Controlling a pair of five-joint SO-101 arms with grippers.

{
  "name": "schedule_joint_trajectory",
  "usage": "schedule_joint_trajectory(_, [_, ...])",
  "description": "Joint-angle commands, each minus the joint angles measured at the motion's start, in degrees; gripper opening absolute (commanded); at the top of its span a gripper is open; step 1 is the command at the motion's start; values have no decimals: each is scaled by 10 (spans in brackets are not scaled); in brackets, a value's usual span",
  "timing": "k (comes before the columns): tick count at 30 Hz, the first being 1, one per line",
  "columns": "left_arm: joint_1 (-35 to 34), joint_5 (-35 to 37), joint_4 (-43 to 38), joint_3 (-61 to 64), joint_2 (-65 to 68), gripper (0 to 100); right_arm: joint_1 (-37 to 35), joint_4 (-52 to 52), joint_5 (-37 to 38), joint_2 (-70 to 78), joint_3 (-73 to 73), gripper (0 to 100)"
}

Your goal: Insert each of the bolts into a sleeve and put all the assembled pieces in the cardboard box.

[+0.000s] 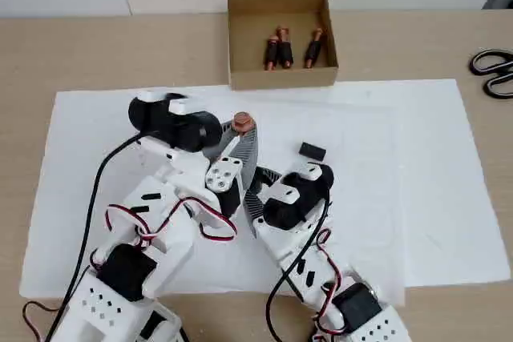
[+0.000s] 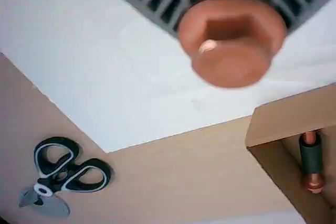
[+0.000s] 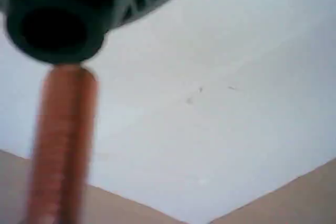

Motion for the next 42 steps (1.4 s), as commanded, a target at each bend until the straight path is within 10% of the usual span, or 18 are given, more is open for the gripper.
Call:
schedule_joint_trajectory(1, [4, 4, -18, 5, -13, 5, -3, 4, -7, -14, 4, 3])
schedule_joint_trajectory(42, [16, 4, -28, 16, -13, 5, -4, 3, -9, -14, 4, 3])
